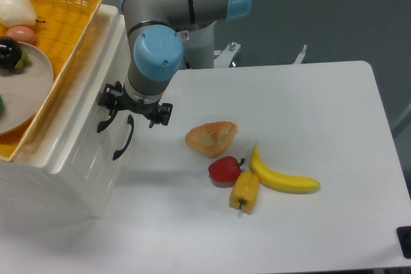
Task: Slide open the top white drawer
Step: 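Hook the gripper fingers around the upper drawer's black handle, then pull the handle outward, sliding the upper drawer out of the cabinet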
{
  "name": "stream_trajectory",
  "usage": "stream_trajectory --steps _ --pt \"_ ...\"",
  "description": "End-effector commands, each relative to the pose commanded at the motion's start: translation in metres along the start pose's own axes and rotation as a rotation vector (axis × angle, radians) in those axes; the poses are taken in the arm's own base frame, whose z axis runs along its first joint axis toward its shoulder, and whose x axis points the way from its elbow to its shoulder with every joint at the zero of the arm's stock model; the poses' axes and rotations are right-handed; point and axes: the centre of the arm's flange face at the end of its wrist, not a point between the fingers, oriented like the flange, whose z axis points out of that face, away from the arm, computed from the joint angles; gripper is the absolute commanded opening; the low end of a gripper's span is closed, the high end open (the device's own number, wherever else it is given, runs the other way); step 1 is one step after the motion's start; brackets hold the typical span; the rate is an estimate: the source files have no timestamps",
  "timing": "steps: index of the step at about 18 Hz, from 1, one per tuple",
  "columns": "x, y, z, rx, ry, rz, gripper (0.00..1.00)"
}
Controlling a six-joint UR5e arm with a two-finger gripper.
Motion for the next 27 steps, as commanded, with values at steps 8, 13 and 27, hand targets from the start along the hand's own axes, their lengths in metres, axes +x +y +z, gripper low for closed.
stream_trajectory --steps 8,13,27 --pt "-0.003 -0.003 -0.005 -0.003 -0.033 0.034 1.00" --pt "-0.007 -0.006 -0.002 -0.010 -0.042 0.044 1.00" --pt "-0.028 -0.015 -0.014 0.002 -0.061 0.079 1.00"
